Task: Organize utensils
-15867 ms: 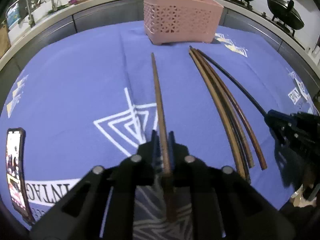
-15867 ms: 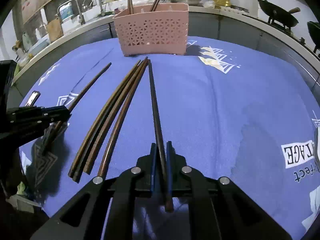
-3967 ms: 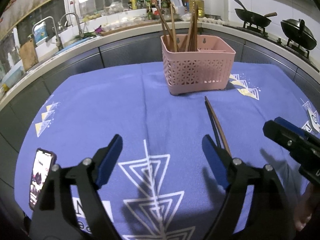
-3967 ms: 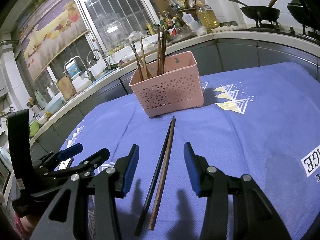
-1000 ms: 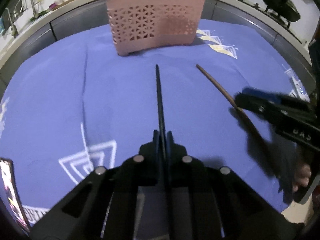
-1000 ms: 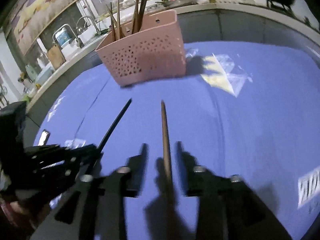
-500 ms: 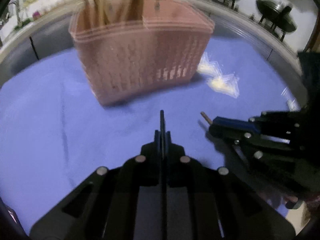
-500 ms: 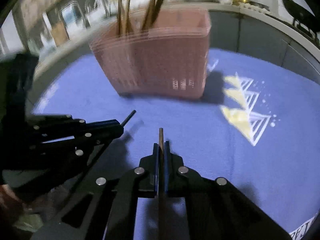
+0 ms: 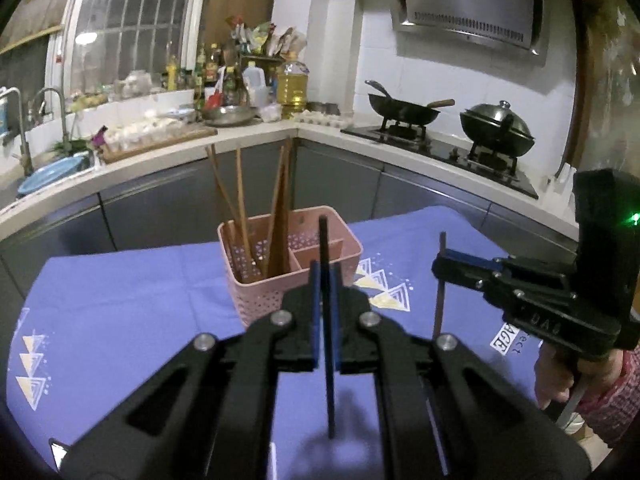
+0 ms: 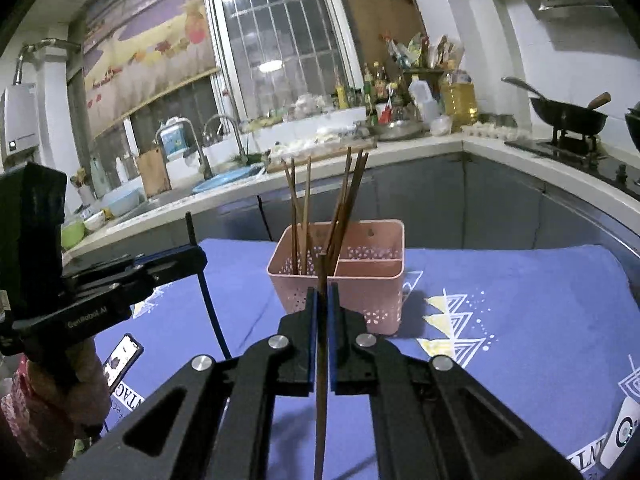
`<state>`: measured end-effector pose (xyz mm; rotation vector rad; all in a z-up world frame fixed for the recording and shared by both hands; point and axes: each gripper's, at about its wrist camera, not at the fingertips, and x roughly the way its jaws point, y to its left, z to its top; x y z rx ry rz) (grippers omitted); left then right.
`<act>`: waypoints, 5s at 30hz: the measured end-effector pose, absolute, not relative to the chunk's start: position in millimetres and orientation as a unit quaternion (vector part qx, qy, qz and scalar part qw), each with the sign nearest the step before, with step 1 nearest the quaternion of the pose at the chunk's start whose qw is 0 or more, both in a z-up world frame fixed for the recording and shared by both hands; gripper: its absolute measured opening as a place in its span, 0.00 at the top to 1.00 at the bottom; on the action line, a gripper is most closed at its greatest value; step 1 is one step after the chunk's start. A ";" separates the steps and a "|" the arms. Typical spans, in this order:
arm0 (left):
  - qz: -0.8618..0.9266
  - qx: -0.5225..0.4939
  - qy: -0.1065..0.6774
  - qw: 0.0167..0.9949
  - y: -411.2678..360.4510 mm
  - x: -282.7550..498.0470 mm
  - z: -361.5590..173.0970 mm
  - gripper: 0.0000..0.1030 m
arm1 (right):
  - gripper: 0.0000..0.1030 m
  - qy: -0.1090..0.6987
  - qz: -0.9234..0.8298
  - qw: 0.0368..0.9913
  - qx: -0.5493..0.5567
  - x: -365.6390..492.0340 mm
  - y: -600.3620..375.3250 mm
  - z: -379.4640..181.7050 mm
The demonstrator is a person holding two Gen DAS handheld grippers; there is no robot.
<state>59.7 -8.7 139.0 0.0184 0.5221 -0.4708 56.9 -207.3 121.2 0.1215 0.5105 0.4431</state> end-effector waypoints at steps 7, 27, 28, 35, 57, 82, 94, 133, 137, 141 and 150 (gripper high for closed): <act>-0.222 0.011 0.179 0.958 1.7 58.0 218.6 0.96 | 0.95 0.205 0.245 0.943 0.090 72.0 -208.8 193.4; -0.145 0.024 0.184 0.972 -9.6 194.9 192.3 0.96 | 0.95 0.184 0.176 0.966 0.051 215.7 -146.0 173.6; -0.145 0.024 0.190 0.971 -9.7 195.3 184.5 0.96 | 0.95 0.191 0.179 0.964 0.053 216.1 -145.9 163.8; -0.125 0.034 0.241 0.962 -10.4 191.9 168.6 0.96 | 0.89 0.268 0.200 0.939 0.079 215.7 -144.2 146.9; 0.009 0.009 0.252 0.968 29.5 4.1 132.4 0.15 | 0.21 0.301 0.227 0.904 0.199 -13.3 -194.2 79.8; 0.018 0.031 0.300 0.953 4.0 -22.5 109.8 0.06 | 0.12 0.274 0.204 0.923 0.178 -49.7 -189.3 89.3; 0.099 0.049 0.288 0.951 11.9 -20.4 111.0 0.06 | 0.12 0.286 0.204 0.917 0.187 -43.3 -194.7 83.1; 0.078 0.094 0.287 0.950 -5.6 -29.5 117.5 0.06 | 0.12 0.295 0.215 0.908 0.205 -47.4 -196.1 75.7; 0.077 0.100 0.289 0.949 -7.6 -28.4 116.5 0.06 | 0.12 0.295 0.215 0.908 0.204 -46.6 -196.1 75.7; 0.078 0.099 0.289 0.949 -8.1 -29.0 115.9 0.06 | 0.12 0.297 0.214 0.907 0.207 -47.2 -197.1 74.8; 0.074 0.100 0.301 0.946 -9.2 -27.4 107.2 0.06 | 0.12 0.298 0.214 0.907 0.208 -47.1 -197.7 74.1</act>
